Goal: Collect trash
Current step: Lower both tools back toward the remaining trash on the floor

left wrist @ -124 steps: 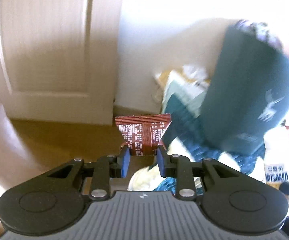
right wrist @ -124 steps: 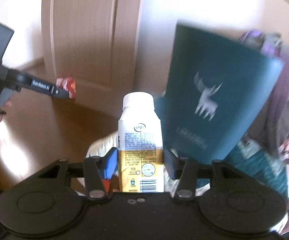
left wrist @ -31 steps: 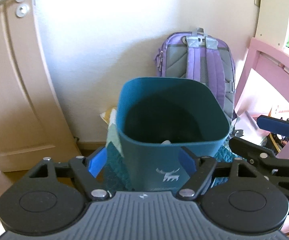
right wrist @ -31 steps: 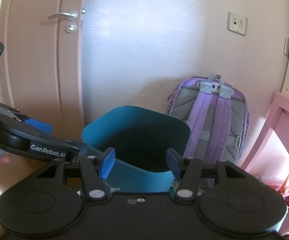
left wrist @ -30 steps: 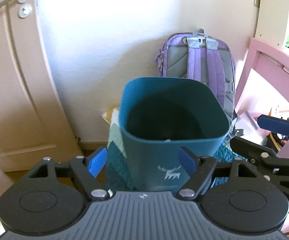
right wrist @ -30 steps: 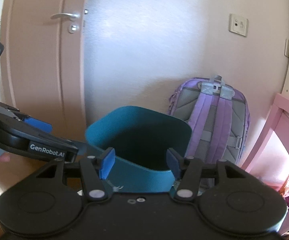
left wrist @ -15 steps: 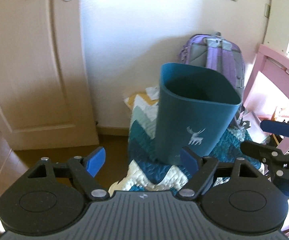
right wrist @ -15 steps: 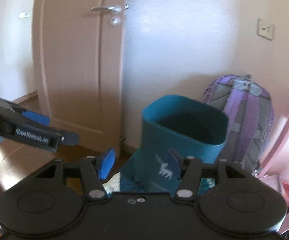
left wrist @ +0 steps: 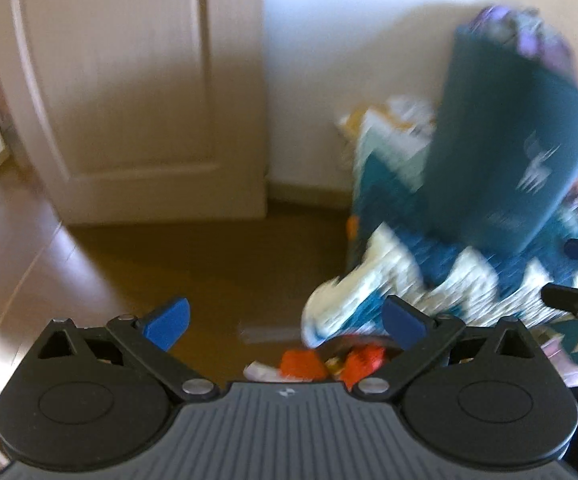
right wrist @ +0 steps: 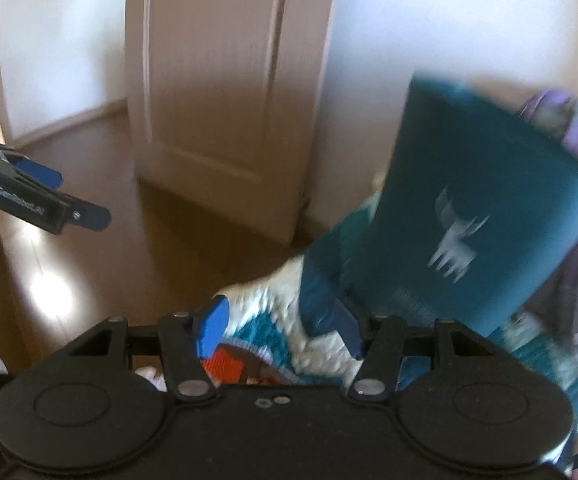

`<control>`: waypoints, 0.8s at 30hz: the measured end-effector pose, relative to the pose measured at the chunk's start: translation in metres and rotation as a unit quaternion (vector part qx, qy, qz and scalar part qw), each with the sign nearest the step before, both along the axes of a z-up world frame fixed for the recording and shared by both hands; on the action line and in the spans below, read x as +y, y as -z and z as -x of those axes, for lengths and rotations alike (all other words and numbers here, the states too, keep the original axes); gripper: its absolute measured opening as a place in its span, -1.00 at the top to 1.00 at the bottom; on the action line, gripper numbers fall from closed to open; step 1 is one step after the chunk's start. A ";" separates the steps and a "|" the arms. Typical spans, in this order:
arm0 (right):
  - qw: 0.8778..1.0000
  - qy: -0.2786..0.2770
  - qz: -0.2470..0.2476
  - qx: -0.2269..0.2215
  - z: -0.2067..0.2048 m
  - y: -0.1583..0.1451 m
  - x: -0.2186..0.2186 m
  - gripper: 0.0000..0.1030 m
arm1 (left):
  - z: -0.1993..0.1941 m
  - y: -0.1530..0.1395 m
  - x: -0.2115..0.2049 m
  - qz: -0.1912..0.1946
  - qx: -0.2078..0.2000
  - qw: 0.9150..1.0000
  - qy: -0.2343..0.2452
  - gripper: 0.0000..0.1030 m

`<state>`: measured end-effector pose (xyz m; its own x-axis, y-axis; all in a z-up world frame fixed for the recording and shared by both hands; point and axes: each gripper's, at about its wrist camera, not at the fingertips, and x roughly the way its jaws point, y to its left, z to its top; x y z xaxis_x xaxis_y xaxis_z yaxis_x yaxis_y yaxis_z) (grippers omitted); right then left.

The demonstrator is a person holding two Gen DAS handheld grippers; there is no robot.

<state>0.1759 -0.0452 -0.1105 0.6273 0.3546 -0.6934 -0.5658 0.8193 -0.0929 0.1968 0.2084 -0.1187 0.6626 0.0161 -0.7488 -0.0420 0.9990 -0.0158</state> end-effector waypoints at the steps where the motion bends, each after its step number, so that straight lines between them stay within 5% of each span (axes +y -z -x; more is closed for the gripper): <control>1: 1.000 0.000 0.004 0.010 -0.003 0.015 0.003 -0.12 | -0.003 0.018 0.007 -0.002 0.011 1.000 -0.005 -1.00; 11: 0.990 -0.028 0.055 0.123 -0.034 0.166 0.036 -0.12 | -0.034 0.177 0.045 0.006 0.136 0.990 -0.045 -1.00; 19: 0.971 -0.076 0.089 0.210 -0.037 0.267 0.066 -0.12 | -0.064 0.287 0.059 0.042 0.230 0.969 -0.073 -1.00; 24: 0.955 -0.098 0.100 0.261 -0.038 0.317 0.078 -0.11 | -0.076 0.342 0.038 0.006 0.251 0.968 -0.004 -1.00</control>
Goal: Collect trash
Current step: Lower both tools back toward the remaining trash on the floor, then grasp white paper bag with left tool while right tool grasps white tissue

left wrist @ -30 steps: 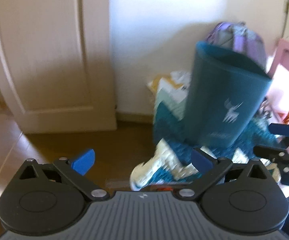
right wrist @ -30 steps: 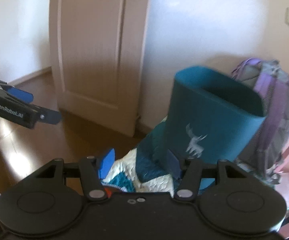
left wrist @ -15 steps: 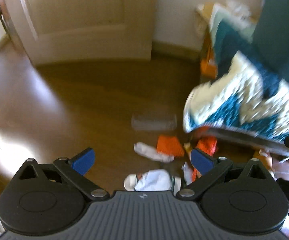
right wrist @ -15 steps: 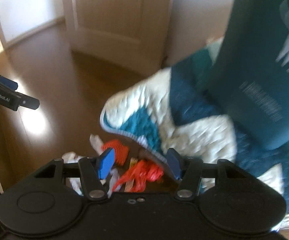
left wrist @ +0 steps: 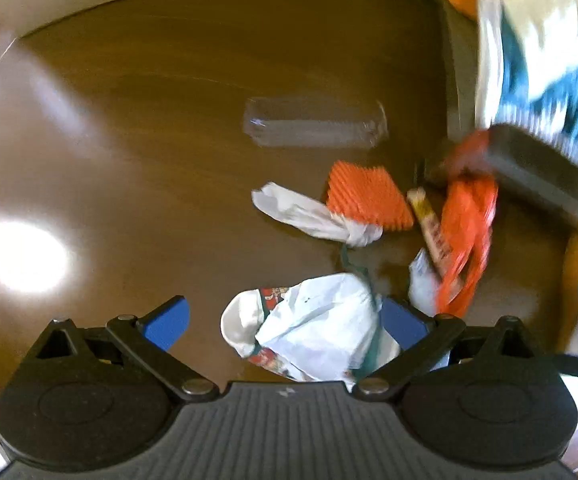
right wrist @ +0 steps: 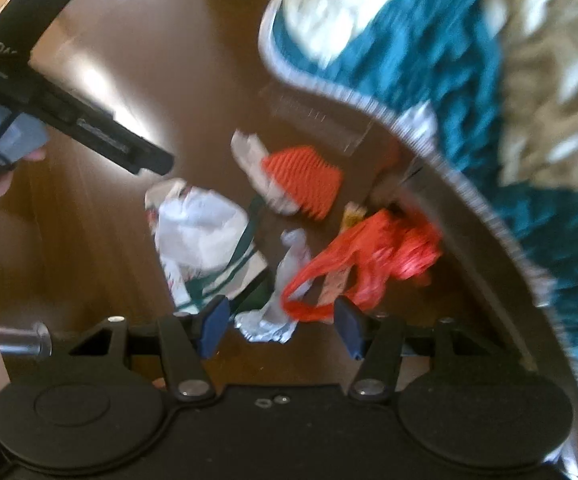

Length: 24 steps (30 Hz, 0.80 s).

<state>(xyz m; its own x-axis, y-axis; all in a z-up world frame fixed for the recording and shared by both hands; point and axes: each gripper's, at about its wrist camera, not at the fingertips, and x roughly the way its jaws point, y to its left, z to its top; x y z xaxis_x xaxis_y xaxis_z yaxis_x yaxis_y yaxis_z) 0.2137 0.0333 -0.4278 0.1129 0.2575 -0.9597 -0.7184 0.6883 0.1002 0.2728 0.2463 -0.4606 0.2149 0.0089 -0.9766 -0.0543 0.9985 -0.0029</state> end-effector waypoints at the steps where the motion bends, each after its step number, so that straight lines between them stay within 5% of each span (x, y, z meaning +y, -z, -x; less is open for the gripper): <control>1: 1.000 -0.005 0.003 0.008 0.000 0.010 0.003 -0.11 | 0.000 0.009 -0.005 -0.005 0.003 1.000 0.019 -1.00; 9: 0.997 -0.044 0.030 0.061 0.007 0.078 0.019 -0.11 | 0.014 0.076 -0.028 0.018 0.047 0.996 0.073 -0.98; 15: 0.992 0.030 0.010 0.125 -0.006 0.113 0.015 -0.11 | 0.015 0.110 -0.024 0.026 0.071 0.996 0.055 -0.97; 21: 0.986 0.065 0.019 0.154 -0.016 0.141 0.021 -0.09 | 0.013 0.127 -0.017 0.031 0.082 0.995 0.042 -0.65; 24: 0.983 0.076 0.032 0.165 -0.019 0.154 0.024 -0.06 | 0.012 0.134 -0.018 0.020 0.092 0.994 0.047 -0.19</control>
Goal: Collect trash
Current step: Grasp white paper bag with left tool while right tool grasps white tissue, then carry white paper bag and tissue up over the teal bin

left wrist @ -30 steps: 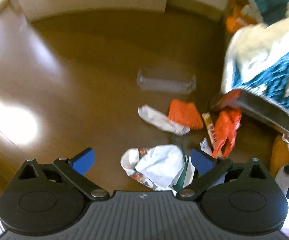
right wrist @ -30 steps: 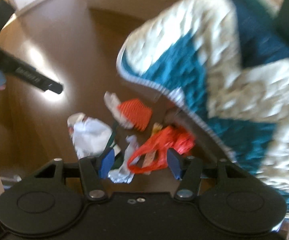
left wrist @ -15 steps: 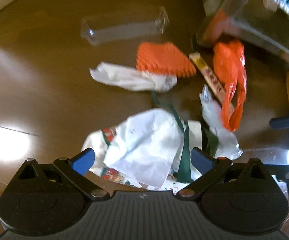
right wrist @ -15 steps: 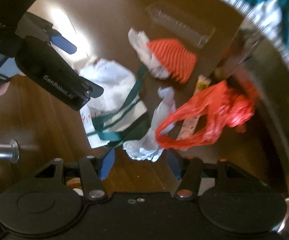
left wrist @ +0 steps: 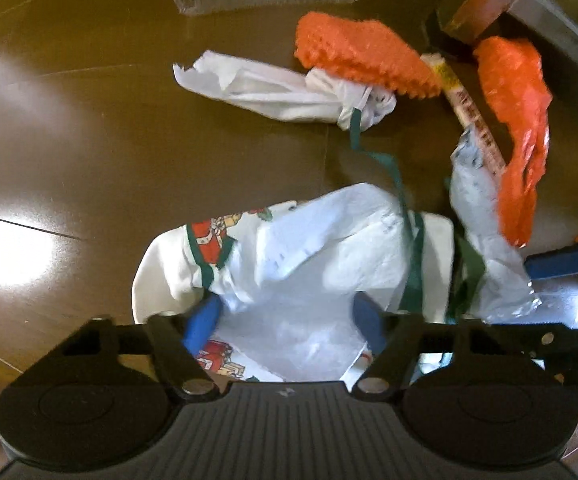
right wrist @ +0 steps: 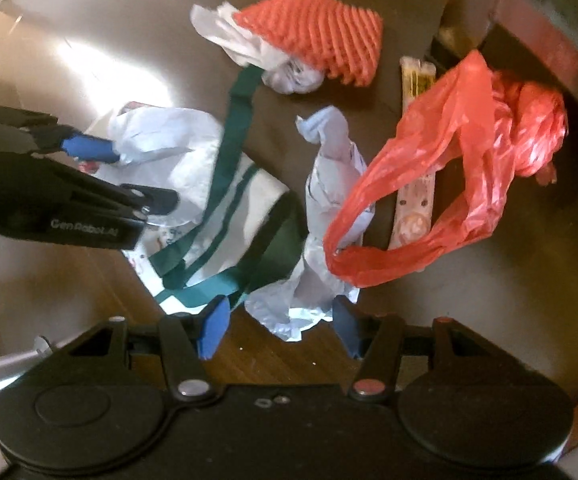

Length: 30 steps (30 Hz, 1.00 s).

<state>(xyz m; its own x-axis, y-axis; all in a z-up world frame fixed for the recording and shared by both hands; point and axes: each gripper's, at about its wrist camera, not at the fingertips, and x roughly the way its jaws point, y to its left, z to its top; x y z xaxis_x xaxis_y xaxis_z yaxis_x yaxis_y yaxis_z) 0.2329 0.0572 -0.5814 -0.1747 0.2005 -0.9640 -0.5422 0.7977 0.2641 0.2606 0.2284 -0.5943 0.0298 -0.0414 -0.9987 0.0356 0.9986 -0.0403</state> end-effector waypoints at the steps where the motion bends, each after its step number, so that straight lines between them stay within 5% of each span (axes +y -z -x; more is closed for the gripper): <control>1: 1.000 0.004 0.003 0.002 0.000 0.002 0.000 -0.02 | 0.000 0.002 0.000 0.000 0.003 1.000 -0.001 -0.07; 3: 1.000 0.013 0.013 0.009 -0.001 0.009 -0.001 0.35 | 0.000 0.004 0.002 0.003 0.006 1.000 -0.013 0.10; 5: 0.999 0.024 0.020 0.017 -0.001 0.013 -0.003 0.52 | -0.001 0.005 0.005 0.003 0.006 1.000 -0.019 0.54; 8: 0.999 0.036 0.021 0.021 -0.002 0.014 -0.007 0.83 | -0.002 0.002 0.010 0.006 -0.001 1.000 -0.028 0.79; 21: 0.997 0.062 -0.032 -0.036 -0.008 -0.052 -0.051 0.95 | 0.017 -0.047 0.020 0.026 -0.037 0.996 -0.076 0.87; 30: 0.989 0.079 -0.099 -0.078 -0.010 -0.156 -0.066 0.95 | 0.015 -0.117 0.020 0.029 -0.095 0.991 -0.089 0.87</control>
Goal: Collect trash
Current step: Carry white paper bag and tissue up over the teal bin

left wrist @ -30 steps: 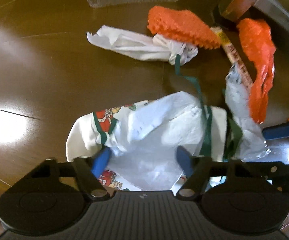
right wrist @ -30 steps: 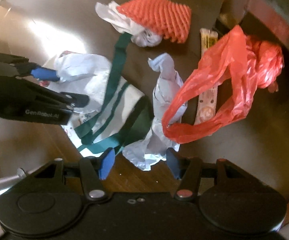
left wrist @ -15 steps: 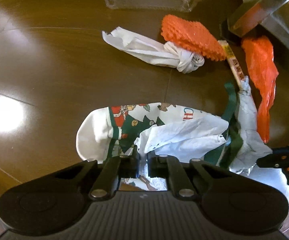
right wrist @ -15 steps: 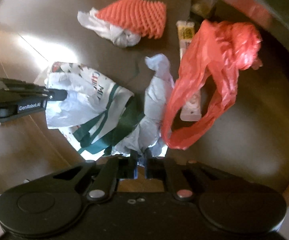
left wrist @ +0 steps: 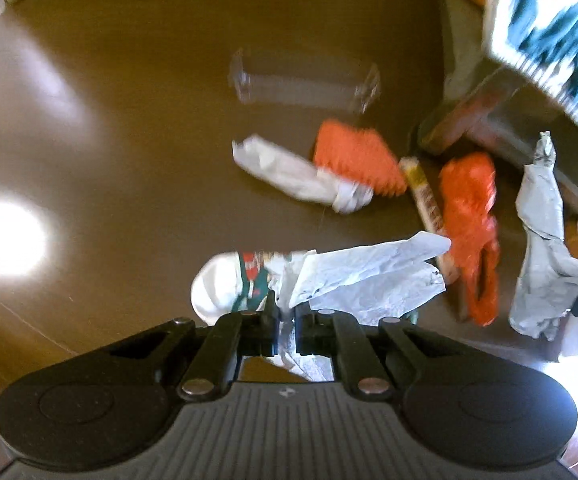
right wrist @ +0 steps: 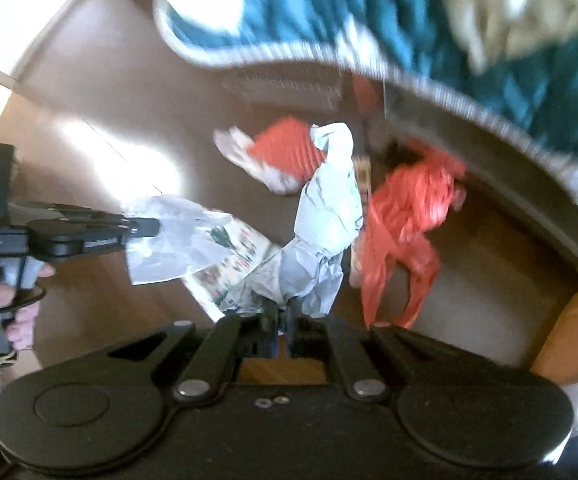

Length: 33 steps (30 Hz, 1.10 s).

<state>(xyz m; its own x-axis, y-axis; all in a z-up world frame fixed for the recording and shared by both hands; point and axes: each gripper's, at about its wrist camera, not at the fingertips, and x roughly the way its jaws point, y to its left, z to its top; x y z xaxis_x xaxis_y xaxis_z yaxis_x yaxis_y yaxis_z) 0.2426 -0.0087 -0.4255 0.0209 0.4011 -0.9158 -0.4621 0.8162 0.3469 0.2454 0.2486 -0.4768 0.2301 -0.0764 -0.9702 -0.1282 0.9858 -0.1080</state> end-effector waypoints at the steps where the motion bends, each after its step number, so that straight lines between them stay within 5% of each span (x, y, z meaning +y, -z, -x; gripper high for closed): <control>1: 1.000 0.000 -0.008 -0.009 0.001 -0.014 -0.002 0.95 | -0.001 -0.013 0.001 -0.003 -0.012 1.000 -0.001 0.87; 7: 0.997 -0.015 -0.028 -0.075 0.017 -0.105 -0.012 0.95 | -0.008 -0.094 0.008 -0.021 -0.091 0.996 0.002 0.87; 17: 0.981 -0.008 -0.044 -0.191 0.067 -0.241 -0.041 0.96 | 0.007 -0.262 0.000 -0.025 -0.232 0.972 0.005 0.87; 33: 0.934 0.021 -0.058 -0.352 0.108 -0.405 -0.098 0.96 | 0.042 -0.457 -0.083 -0.057 -0.355 0.930 0.069 0.87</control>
<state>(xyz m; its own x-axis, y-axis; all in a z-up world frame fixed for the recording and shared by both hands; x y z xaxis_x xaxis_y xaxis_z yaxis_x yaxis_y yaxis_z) 0.1341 -0.1067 -0.0202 0.6195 0.4819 -0.6197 -0.5779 0.8142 0.0554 0.2030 0.1655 -0.0203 0.8124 -0.0574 -0.5802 0.0631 0.9980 -0.0104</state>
